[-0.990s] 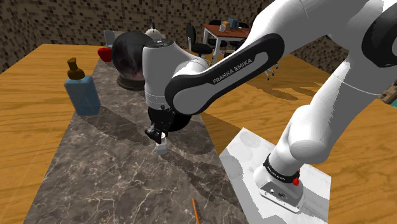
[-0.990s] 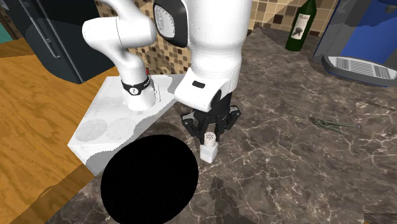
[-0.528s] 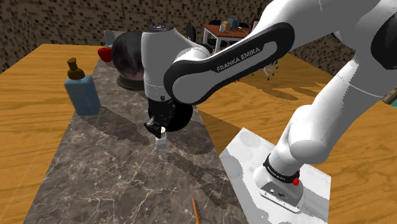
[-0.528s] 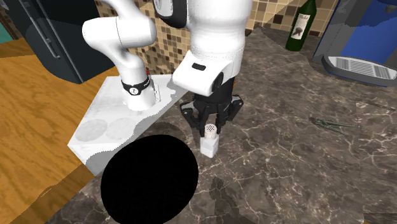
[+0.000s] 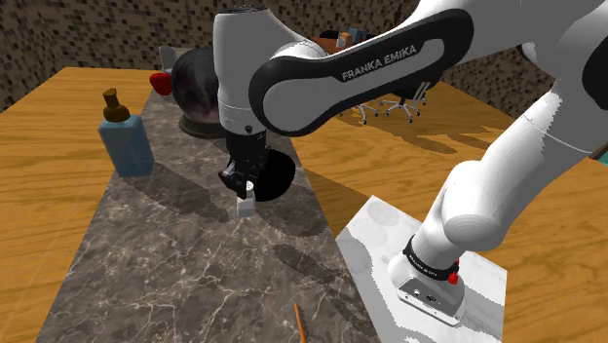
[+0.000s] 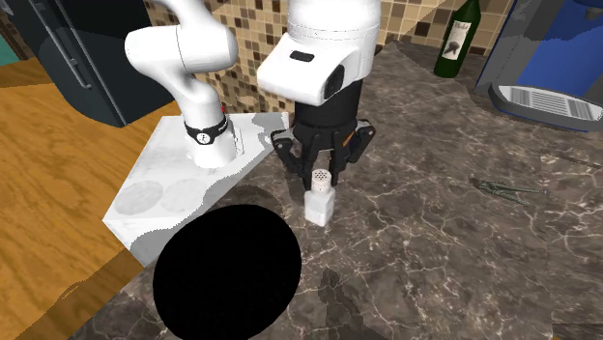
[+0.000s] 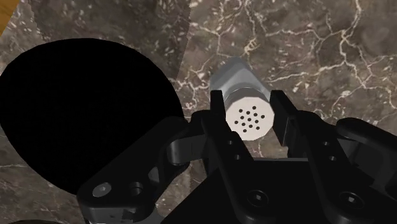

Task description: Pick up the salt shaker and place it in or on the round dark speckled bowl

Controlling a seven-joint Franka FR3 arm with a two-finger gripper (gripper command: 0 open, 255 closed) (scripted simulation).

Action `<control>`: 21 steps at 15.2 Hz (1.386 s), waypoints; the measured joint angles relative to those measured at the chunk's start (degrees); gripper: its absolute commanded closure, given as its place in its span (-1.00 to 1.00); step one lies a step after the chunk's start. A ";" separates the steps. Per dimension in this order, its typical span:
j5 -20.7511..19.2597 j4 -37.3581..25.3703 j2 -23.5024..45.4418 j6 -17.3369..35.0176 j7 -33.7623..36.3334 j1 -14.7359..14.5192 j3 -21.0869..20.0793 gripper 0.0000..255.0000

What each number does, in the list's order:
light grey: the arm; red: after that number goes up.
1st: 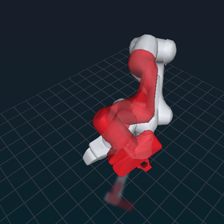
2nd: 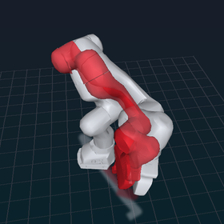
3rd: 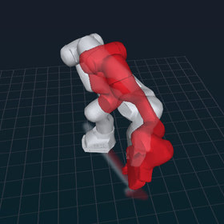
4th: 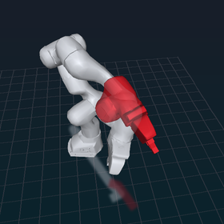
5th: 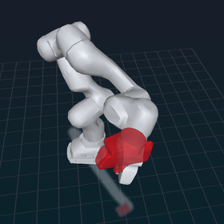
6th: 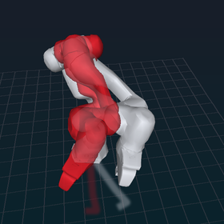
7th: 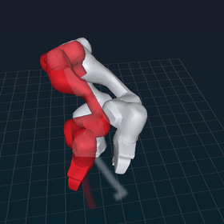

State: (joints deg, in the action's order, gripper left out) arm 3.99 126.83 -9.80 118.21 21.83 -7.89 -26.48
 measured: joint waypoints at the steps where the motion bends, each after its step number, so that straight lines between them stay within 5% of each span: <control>1: 0.09 -0.53 -0.25 -0.76 0.00 -0.03 0.02 1.00; 21: 0.43 -12.30 -3.05 -15.21 -3.32 1.26 2.79 1.00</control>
State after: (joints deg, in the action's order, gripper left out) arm 4.42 114.53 -12.85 103.00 18.51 -6.64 -23.69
